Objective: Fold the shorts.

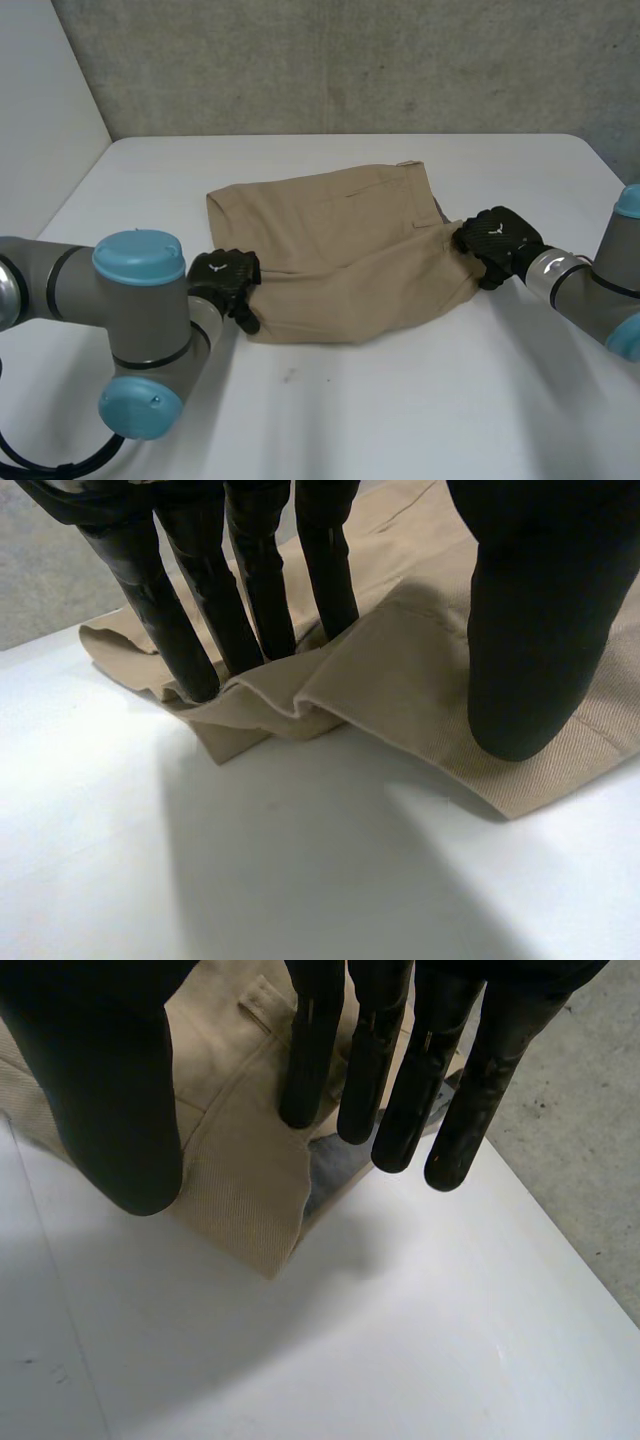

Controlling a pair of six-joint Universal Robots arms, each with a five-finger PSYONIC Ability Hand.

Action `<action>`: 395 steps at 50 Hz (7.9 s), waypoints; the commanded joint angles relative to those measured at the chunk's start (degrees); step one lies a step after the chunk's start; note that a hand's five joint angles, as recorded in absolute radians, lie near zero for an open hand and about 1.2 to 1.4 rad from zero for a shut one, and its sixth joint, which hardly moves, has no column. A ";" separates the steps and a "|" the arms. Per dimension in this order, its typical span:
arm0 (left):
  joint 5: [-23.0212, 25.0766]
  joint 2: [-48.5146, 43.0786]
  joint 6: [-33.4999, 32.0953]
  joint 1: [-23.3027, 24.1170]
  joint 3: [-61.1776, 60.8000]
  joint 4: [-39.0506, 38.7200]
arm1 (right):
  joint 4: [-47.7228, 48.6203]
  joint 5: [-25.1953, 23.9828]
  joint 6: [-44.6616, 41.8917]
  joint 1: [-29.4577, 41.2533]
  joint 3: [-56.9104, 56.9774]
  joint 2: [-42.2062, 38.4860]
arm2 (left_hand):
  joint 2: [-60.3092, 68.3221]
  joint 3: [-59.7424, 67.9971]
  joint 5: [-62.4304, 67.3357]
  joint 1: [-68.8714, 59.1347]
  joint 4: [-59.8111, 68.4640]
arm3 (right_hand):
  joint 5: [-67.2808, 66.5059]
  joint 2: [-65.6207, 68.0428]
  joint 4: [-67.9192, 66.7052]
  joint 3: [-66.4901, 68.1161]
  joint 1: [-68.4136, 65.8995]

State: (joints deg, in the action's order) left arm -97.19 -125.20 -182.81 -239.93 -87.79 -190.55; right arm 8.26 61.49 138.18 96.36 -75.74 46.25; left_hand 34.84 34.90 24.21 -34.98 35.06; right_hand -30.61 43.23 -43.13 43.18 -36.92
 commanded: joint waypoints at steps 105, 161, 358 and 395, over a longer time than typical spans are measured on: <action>2.09 8.58 -0.44 3.60 -12.51 -5.88 | -0.70 27.02 23.72 11.92 -20.68 18.97 | 43.59 43.53 44.22 -43.45 43.37 | -39.39 36.77 -36.87 36.82 -43.08; 4.82 27.21 -5.10 5.00 -28.32 1.76 | 0.97 27.02 23.28 13.94 -21.99 18.79 | 6.01 5.95 6.64 -5.87 5.78 | -39.39 36.77 -36.87 36.82 -43.08; 13.78 52.51 -12.21 4.30 -27.70 36.22 | -35.16 24.30 -8.81 8.67 -34.12 51.66 | 45.16 45.10 45.79 -45.02 44.94 | -39.39 36.77 -36.87 36.82 -43.08; 21.78 21.86 -14.32 -9.07 -6.71 9.76 | -17.67 24.12 -3.09 9.37 -37.11 38.75 | -5.62 -5.68 -4.99 5.76 -5.84 | -39.39 36.77 -36.87 36.82 -43.08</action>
State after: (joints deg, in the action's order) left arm -76.11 -92.11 -196.97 -248.67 -99.37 -175.76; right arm -10.39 85.58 135.15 105.34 -112.62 85.93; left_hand 25.99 26.44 15.23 -25.29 25.57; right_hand -57.46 67.62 -68.32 68.09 -56.21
